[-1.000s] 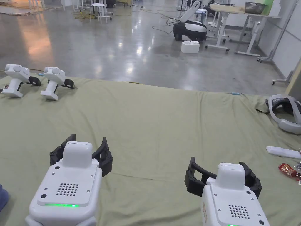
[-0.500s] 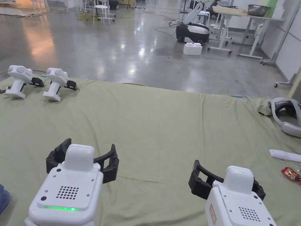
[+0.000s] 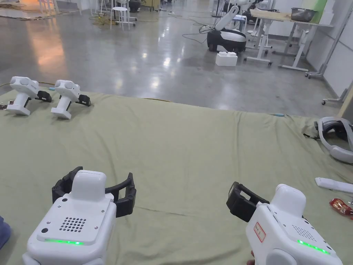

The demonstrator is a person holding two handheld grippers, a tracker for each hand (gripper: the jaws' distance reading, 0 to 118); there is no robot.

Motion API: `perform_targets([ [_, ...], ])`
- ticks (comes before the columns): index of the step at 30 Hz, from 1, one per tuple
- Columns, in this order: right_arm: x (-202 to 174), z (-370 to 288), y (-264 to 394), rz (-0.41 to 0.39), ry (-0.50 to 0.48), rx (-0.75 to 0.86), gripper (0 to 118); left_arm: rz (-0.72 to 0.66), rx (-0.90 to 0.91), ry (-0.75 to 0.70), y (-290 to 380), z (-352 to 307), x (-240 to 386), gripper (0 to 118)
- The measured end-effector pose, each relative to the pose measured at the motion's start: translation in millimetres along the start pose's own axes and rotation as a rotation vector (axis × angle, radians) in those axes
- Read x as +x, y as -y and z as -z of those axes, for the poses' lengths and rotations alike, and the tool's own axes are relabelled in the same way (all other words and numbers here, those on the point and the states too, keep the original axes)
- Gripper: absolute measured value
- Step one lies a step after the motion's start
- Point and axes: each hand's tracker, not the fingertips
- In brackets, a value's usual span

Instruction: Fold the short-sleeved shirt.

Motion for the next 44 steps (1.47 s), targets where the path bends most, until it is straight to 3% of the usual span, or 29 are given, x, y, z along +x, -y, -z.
perform_targets([
  [10,-16.7,0.3,-7.3,-0.045,0.059,-0.045,115,-0.016,-0.012,0.007,0.8,0.7,-4.5,105],
  [16,-17.3,0.9,-6.6,-0.049,0.029,-0.052,115,-0.013,-0.014,0.010,-0.5,0.6,-6.7,106],
  [27,-28.2,-0.8,-5.2,-0.129,0.080,-0.064,115,-0.011,-0.001,0.026,-4.4,0.3,-4.1,106],
  [30,-27.5,1.6,-3.9,-0.111,0.026,-0.102,115,-0.009,-0.002,0.029,-4.0,1.0,-3.3,106],
  [35,-31.0,0.1,-2.4,-0.127,0.070,-0.072,115,-0.010,-0.005,0.033,-2.6,1.3,-4.0,106],
  [44,-15.6,6.9,-9.1,-0.029,0.044,-0.119,115,-0.012,0.000,0.030,-5.9,3.4,-11.9,106],
])
